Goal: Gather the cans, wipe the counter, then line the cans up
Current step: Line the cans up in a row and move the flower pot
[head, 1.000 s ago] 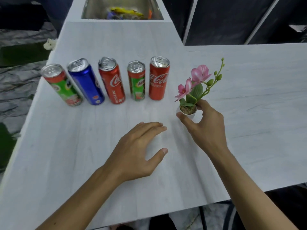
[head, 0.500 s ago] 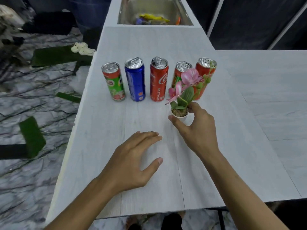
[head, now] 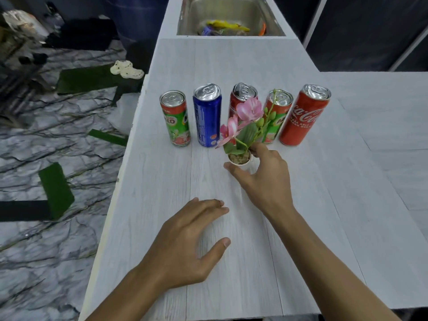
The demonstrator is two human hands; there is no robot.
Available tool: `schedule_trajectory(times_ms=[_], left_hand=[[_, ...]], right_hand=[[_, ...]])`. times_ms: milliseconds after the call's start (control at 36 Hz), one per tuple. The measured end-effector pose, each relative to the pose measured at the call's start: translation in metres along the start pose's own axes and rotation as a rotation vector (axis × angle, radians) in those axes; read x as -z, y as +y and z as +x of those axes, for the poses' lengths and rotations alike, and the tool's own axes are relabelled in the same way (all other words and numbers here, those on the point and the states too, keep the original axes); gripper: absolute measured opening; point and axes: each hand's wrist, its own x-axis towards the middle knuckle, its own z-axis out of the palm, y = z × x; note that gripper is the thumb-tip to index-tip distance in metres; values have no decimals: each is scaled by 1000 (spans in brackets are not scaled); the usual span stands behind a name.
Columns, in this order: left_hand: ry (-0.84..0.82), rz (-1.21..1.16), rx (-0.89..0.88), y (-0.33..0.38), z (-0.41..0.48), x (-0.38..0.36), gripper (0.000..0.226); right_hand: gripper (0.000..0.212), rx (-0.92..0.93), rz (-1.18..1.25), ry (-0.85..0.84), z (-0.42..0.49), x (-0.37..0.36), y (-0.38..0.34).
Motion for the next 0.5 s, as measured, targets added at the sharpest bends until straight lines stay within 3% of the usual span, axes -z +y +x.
schedule_trajectory(times_ms=[500], left_hand=[[30, -13, -32, -9, -5, -2, 50]], right_hand=[[63, -34, -45, 48, 1, -22, 7]])
